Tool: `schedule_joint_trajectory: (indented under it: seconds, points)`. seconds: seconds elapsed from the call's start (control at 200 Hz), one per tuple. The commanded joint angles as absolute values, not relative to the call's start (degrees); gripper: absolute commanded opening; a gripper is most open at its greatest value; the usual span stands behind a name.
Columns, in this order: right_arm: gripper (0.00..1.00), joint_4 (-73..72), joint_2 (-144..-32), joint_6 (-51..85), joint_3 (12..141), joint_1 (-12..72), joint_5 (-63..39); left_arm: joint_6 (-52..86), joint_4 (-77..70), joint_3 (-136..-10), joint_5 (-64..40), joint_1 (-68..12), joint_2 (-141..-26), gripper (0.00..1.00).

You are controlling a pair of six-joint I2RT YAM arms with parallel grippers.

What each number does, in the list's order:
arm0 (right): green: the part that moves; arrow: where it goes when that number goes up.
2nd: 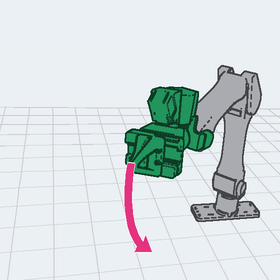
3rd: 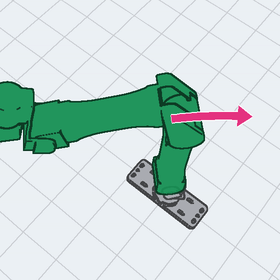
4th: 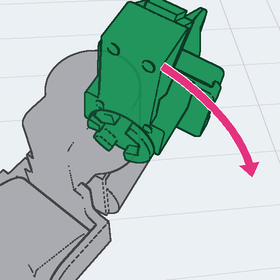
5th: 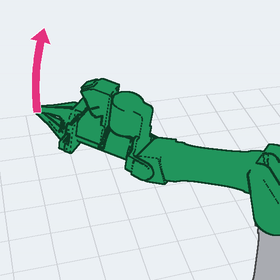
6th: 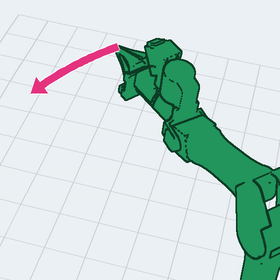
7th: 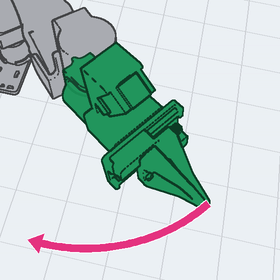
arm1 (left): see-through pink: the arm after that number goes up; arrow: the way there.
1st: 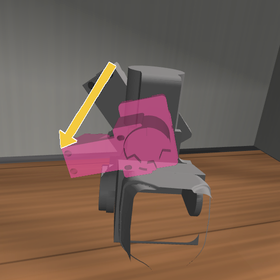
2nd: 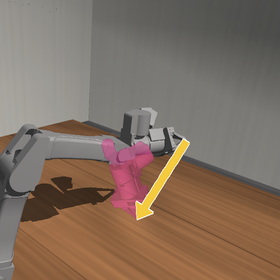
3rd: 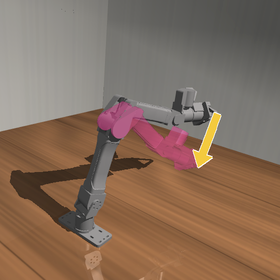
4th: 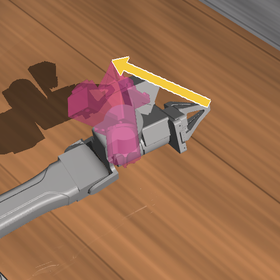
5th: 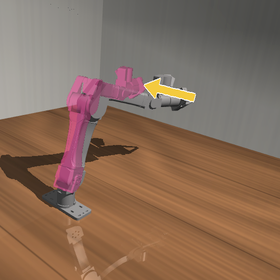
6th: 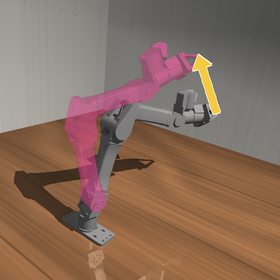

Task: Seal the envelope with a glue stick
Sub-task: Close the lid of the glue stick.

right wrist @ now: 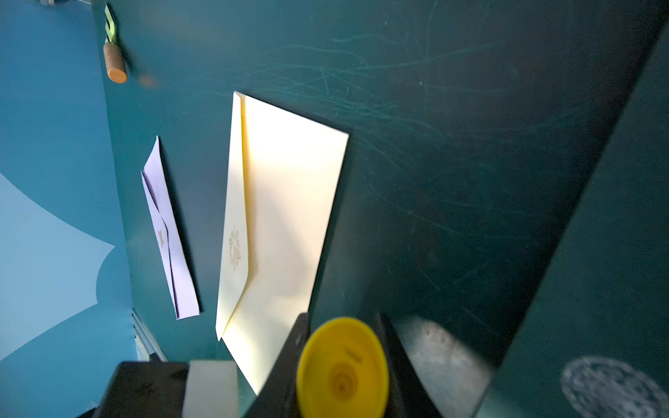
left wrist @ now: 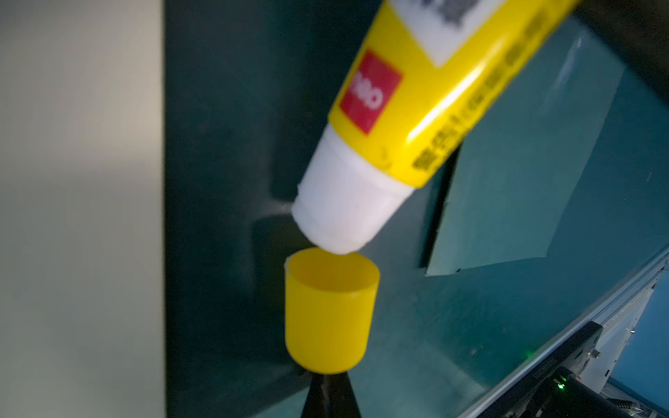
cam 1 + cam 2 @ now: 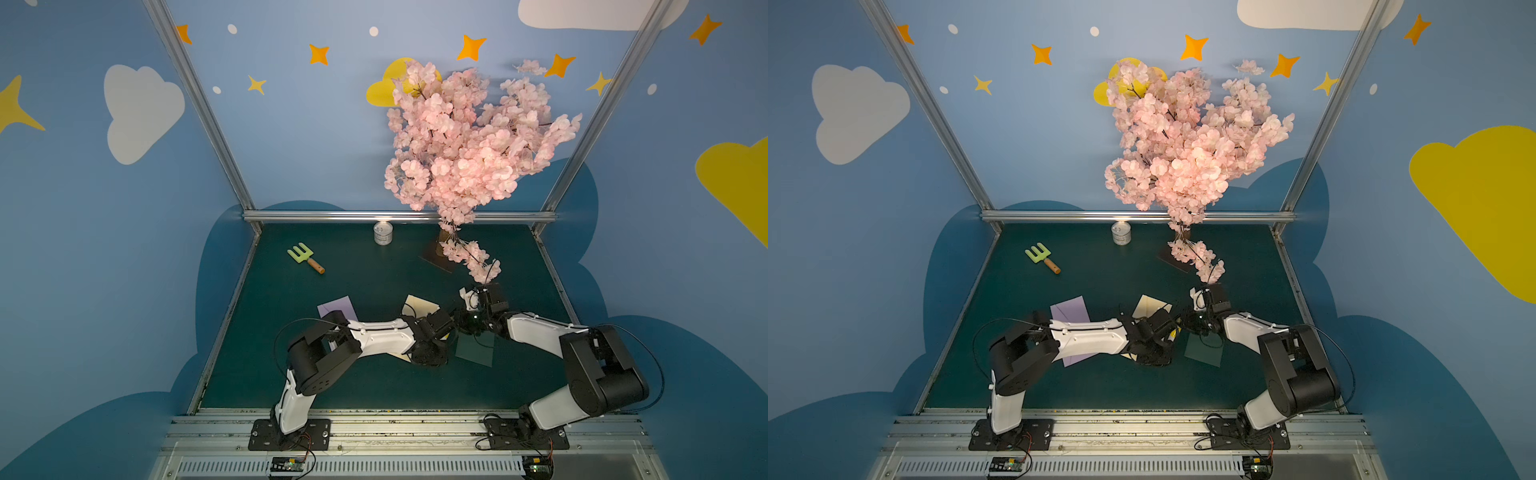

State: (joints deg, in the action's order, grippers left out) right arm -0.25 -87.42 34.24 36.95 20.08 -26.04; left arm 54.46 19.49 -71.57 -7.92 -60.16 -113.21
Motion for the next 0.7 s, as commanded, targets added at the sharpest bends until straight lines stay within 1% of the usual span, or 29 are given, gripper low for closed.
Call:
schedule_joint_trajectory:
  seconds: [0.0, 0.42, 0.696]
  points:
    - [0.0, 0.5, -85.96, 34.0, 35.62, 20.05, -27.1, 54.13, 21.69, -72.07, -7.6, -60.12, -114.3, 0.05]
    - [0.0, -2.55, -84.92, 35.69, 35.07, 20.04, -33.2, 52.48, 22.02, -71.63, -9.21, -59.01, -114.46, 0.05]
    - [0.0, 0.34, -83.72, 34.22, 34.61, 20.34, -34.02, 51.29, 23.02, -70.84, -7.89, -58.36, -113.58, 0.05]
